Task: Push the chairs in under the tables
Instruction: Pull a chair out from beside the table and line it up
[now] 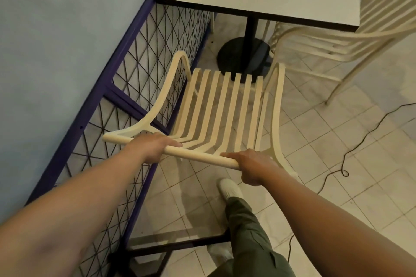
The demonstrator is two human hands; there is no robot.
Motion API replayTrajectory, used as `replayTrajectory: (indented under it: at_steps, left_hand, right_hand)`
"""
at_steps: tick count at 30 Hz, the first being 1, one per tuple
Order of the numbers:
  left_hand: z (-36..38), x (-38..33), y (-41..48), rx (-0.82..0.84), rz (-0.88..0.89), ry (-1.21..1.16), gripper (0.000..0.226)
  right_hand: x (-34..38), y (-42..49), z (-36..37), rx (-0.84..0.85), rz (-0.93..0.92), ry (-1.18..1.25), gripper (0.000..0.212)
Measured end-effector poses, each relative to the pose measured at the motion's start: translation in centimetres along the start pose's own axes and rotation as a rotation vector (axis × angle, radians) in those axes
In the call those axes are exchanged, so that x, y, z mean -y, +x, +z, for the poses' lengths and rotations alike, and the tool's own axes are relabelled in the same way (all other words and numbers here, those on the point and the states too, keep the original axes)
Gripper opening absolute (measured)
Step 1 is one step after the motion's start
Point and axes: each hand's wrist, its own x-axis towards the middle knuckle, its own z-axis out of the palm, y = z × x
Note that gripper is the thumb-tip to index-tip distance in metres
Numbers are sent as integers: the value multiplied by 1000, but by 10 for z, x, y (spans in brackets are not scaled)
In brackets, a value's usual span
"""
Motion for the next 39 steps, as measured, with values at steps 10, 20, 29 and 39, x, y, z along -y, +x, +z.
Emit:
replayTrajectory:
  at_steps: [10, 20, 29, 39]
  left_hand:
    - [-66, 47, 62, 2, -13, 10, 80]
    - [-110, 75, 112, -33, -12, 2, 75]
    - [-125, 85, 130, -14, -13, 10, 82]
    - [-127, 95, 139, -3, -14, 38, 82]
  right_hand:
    - [4, 77, -63, -4, -43, 11, 76]
    - [-4, 134, -112, -6, -34, -25, 78]
    - [-6, 154, -125, 27, -44, -23, 79]
    - [-3, 166, -125, 38, -37, -4, 82]
